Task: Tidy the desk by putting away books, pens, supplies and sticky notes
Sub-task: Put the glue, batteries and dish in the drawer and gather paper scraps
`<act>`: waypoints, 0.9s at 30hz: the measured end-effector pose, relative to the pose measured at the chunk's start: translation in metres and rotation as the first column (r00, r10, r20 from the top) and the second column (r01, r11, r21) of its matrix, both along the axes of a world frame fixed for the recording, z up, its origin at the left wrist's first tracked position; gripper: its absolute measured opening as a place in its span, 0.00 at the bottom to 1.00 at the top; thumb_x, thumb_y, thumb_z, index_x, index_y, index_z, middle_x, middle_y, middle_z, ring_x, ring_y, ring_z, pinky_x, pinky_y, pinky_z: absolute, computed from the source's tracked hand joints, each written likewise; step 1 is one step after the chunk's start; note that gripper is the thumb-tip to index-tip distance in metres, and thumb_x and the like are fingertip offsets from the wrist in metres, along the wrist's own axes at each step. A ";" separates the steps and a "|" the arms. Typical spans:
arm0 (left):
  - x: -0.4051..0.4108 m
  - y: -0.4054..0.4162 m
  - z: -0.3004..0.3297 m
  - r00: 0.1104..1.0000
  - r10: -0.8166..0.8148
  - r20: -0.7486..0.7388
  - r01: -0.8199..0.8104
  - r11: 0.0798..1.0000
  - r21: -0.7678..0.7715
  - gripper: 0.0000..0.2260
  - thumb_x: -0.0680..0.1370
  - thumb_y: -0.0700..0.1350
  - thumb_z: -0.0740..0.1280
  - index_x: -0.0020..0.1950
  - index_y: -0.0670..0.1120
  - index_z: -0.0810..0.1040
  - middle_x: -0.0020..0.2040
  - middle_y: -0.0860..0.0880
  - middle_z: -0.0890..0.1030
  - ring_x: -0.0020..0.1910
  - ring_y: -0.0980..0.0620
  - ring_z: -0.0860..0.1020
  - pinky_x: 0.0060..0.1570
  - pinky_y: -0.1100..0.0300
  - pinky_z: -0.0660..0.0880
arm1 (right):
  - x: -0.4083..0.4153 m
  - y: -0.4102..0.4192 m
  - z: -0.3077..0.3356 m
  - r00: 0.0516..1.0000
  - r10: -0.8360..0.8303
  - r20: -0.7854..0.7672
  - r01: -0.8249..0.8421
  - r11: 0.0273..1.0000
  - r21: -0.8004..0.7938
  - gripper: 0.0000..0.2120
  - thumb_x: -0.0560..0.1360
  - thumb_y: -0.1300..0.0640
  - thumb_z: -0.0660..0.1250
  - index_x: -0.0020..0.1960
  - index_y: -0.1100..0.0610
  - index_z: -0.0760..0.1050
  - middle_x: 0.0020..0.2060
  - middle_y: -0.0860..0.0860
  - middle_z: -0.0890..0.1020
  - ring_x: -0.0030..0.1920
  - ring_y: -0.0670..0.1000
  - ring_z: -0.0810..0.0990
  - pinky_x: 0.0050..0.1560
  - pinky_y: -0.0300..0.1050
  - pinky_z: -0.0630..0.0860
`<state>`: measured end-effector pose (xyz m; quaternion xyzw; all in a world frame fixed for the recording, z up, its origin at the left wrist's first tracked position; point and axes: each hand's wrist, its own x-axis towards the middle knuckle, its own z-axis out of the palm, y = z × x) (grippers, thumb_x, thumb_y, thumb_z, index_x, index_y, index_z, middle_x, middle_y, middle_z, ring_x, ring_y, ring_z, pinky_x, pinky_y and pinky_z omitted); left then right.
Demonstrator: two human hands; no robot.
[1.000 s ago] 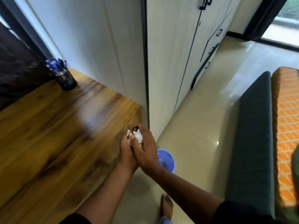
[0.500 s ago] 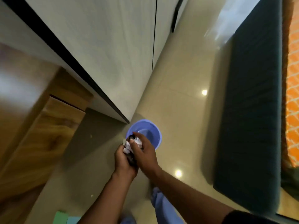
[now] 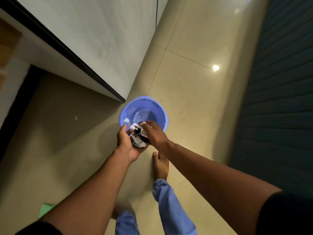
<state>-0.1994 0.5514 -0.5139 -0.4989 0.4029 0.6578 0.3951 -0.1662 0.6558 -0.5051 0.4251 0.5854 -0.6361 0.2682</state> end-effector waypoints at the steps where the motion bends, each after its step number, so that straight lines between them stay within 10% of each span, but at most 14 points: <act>1: -0.003 0.000 -0.008 1.000 0.008 -0.001 -0.008 1.000 -0.018 0.27 0.81 0.62 0.58 0.73 0.48 0.75 0.65 0.41 0.81 0.63 0.39 0.80 0.61 0.41 0.75 | -0.002 0.001 -0.008 1.000 -0.009 0.018 0.009 1.000 -0.018 0.14 0.76 0.41 0.63 0.51 0.50 0.77 0.46 0.49 0.83 0.51 0.53 0.83 0.54 0.50 0.78; 8: -0.010 -0.001 -0.037 1.000 -0.009 -0.028 0.006 0.991 -0.135 0.24 0.81 0.64 0.57 0.72 0.53 0.70 0.63 0.46 0.74 0.59 0.38 0.77 0.63 0.35 0.72 | -0.011 0.016 -0.047 0.970 -0.131 0.202 0.147 0.987 -0.066 0.24 0.84 0.39 0.54 0.75 0.50 0.66 0.64 0.53 0.76 0.64 0.61 0.78 0.59 0.52 0.75; 16: 0.001 -0.015 -0.042 1.000 -0.004 -0.009 0.003 0.994 -0.108 0.31 0.81 0.65 0.56 0.80 0.51 0.63 0.76 0.44 0.68 0.72 0.34 0.69 0.61 0.38 0.74 | -0.011 0.019 -0.048 0.950 -0.171 0.263 0.210 0.969 -0.128 0.18 0.83 0.39 0.56 0.67 0.46 0.70 0.64 0.49 0.75 0.67 0.58 0.76 0.53 0.47 0.75; 27: 0.023 -0.033 0.009 0.989 -0.123 -0.081 0.117 0.990 -0.078 0.26 0.82 0.64 0.54 0.70 0.49 0.75 0.65 0.47 0.81 0.57 0.42 0.79 0.58 0.46 0.76 | -0.015 0.001 -0.006 0.993 0.015 0.120 -0.009 0.999 -0.054 0.11 0.83 0.46 0.60 0.57 0.51 0.76 0.58 0.54 0.81 0.58 0.57 0.82 0.50 0.49 0.78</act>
